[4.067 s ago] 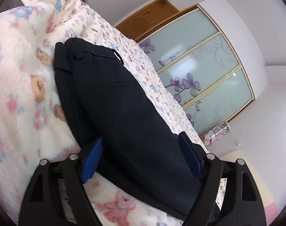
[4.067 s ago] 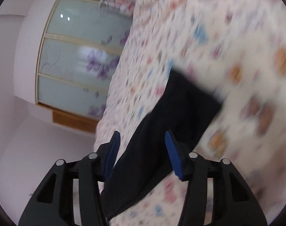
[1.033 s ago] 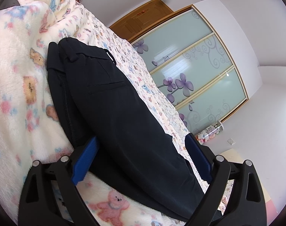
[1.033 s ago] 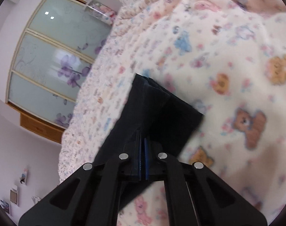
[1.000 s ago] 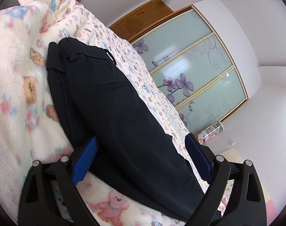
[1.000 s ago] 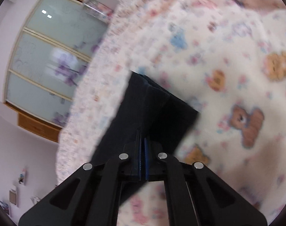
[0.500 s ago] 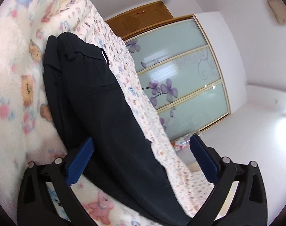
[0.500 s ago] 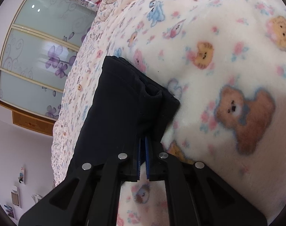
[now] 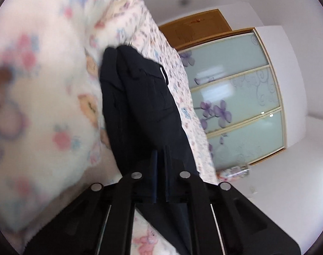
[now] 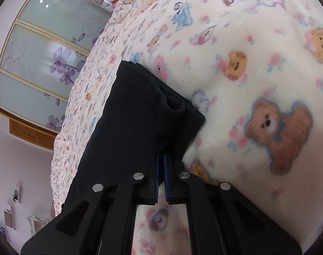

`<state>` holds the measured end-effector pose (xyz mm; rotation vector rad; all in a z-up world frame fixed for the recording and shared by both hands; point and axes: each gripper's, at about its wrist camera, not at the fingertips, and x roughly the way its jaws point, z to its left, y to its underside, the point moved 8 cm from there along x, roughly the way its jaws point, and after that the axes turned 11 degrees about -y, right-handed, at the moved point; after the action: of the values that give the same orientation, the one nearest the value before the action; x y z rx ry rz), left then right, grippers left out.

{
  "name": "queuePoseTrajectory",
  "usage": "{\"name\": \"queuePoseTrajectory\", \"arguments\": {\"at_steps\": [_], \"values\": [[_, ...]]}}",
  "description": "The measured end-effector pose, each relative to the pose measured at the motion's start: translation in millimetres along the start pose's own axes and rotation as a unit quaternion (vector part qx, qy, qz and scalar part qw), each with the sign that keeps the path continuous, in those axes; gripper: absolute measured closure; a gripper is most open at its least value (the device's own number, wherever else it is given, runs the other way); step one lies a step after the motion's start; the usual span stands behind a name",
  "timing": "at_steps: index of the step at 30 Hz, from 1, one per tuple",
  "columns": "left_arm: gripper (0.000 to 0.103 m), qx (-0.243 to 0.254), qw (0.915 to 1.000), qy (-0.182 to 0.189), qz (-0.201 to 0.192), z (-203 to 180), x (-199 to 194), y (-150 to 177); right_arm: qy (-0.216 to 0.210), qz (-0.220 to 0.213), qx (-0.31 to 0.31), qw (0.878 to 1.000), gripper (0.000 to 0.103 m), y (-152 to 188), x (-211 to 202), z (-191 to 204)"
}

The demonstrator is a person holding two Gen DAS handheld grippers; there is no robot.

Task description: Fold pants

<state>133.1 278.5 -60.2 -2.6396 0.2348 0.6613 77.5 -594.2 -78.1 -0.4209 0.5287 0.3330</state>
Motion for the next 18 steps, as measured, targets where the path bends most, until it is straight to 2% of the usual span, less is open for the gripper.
{"name": "queuePoseTrajectory", "arguments": {"at_steps": [3, 7, 10, 11, 12, 13, 15, 16, 17, 18], "values": [[0.102, 0.034, 0.9983, -0.036, -0.032, -5.4, -11.3, 1.8, -0.001, 0.000, 0.001, 1.000, 0.099, 0.2, -0.1, 0.4], [0.103, 0.024, 0.9940, -0.077, -0.075, 4.9, -30.3, 1.2, 0.000, 0.000, 0.000, 1.000, 0.099, 1.0, 0.8, 0.7], [0.102, 0.010, 0.9945, -0.081, -0.066, 13.2, -28.6, 0.4, 0.007, 0.001, -0.002, 1.000, 0.098, 0.7, -1.7, 1.8], [0.092, 0.005, 0.9950, -0.075, -0.065, 13.8, -29.2, 0.5, 0.012, 0.003, 0.003, 1.000, 0.095, 0.9, -5.1, 3.0], [0.073, 0.004, 0.9955, -0.068, -0.066, 12.8, -31.8, -0.8, 0.017, 0.005, 0.007, 1.000, 0.093, 1.1, -8.1, 4.0], [0.063, 0.007, 0.9964, -0.047, -0.070, 6.8, -34.6, -1.2, 0.021, 0.005, 0.009, 1.000, 0.088, 1.3, -11.9, 5.4], [0.019, 0.036, 0.9956, -0.010, -0.086, -11.6, -42.6, -3.0, 0.024, -0.008, 0.004, 1.000, 0.065, -0.6, -23.6, 12.0], [0.010, 0.051, 0.9945, 0.000, -0.091, -19.7, -44.9, -3.0, 0.027, -0.016, -0.003, 1.000, 0.039, -1.6, -28.9, 15.3], [0.002, 0.071, 0.9923, 0.012, -0.101, -32.4, -45.8, -2.8, 0.030, -0.027, -0.011, 0.999, 0.034, -3.1, -34.9, 18.8], [0.002, 0.086, 0.9905, 0.029, -0.103, -43.2, -44.0, -3.3, 0.031, -0.046, -0.027, 0.998, 0.034, -5.0, -43.0, 25.7]]}}
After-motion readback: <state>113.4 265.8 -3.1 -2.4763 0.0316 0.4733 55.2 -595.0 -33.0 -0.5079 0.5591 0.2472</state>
